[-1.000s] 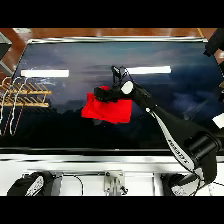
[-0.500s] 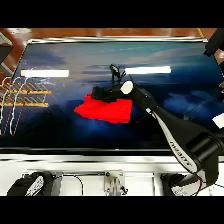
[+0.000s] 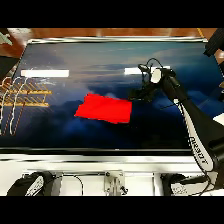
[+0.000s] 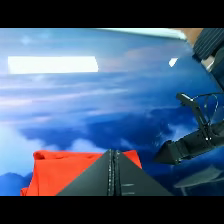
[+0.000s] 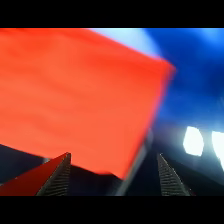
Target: Fold the shirts.
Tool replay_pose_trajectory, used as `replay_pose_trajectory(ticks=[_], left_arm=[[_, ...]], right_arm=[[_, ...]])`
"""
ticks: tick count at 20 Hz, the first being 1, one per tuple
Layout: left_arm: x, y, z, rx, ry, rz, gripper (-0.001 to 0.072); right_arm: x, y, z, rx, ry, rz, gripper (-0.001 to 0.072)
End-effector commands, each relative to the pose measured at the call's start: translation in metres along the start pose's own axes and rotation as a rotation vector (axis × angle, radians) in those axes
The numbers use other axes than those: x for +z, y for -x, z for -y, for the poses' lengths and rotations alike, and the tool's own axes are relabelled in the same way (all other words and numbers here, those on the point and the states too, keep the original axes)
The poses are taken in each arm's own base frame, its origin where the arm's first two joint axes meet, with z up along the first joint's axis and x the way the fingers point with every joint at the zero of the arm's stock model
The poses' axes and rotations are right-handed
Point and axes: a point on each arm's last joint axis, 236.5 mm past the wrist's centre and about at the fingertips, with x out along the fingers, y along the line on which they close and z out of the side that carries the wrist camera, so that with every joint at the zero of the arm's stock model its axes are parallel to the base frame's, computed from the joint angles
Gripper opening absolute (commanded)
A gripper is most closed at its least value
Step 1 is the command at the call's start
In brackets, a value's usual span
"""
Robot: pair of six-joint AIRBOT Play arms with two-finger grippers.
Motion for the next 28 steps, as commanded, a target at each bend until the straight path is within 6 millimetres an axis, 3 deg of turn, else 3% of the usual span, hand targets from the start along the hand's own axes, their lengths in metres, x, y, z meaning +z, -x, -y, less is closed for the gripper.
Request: replay_pose_trajectory(ticks=[1, 4, 9, 13, 15, 16, 17, 18, 19, 21, 23, 26, 28], left_arm=[[-0.007, -0.002, -0.004, 0.011, 0.015, -0.029, 0.0035], [-0.007, -0.003, -0.005, 0.011, 0.018, -0.032, 0.0036], [-0.007, -0.003, -0.006, 0.011, 0.019, -0.033, 0.0035], [-0.009, -0.009, -0.012, 0.014, 0.073, -0.047, 0.0035], [-0.010, -0.012, -0.015, 0.015, 0.092, -0.054, 0.0035], [-0.011, -0.013, -0.015, 0.015, 0.094, -0.056, 0.0035], [-0.011, -0.014, -0.016, 0.015, 0.095, -0.056, 0.0035], [-0.011, -0.014, -0.016, 0.015, 0.095, -0.056, 0.0035], [-0.011, -0.014, -0.016, 0.015, 0.096, -0.056, 0.0035], [-0.011, -0.014, -0.016, 0.015, 0.106, -0.057, 0.0035], [-0.011, -0.014, -0.016, 0.015, 0.106, -0.057, 0.0035], [-0.011, -0.014, -0.016, 0.016, 0.105, -0.057, 0.0036], [-0.011, -0.014, -0.016, 0.015, 0.106, -0.057, 0.0035]], right_arm=[[-0.022, -0.018, 0.017, 0.007, -0.065, -0.132, 0.0660], [-0.016, -0.051, -0.011, 0.135, -0.124, -0.142, 0.0660], [-0.021, -0.083, -0.008, 0.148, -0.164, -0.186, 0.0659], [-0.017, -0.097, -0.028, 0.254, -0.210, -0.190, 0.0636], [-0.013, -0.103, -0.037, 0.307, -0.246, -0.189, 0.0480], [-0.012, -0.105, -0.040, 0.324, -0.251, -0.186, 0.0478], [-0.011, -0.105, -0.041, 0.333, -0.237, -0.181, 0.0328], [-0.008, -0.106, -0.041, 0.333, -0.227, -0.167, 0.0116], [-0.004, -0.106, -0.041, 0.337, -0.213, -0.152, 0.0067], [0.009, -0.096, -0.041, 0.360, -0.134, -0.098, 0.0067], [0.036, -0.072, -0.034, 0.375, -0.109, -0.020, 0.0067], [0.091, -0.004, 0.004, 0.373, -0.134, 0.168, 0.0067], [0.117, 0.052, 0.049, 0.352, -0.187, 0.303, 0.0067]])
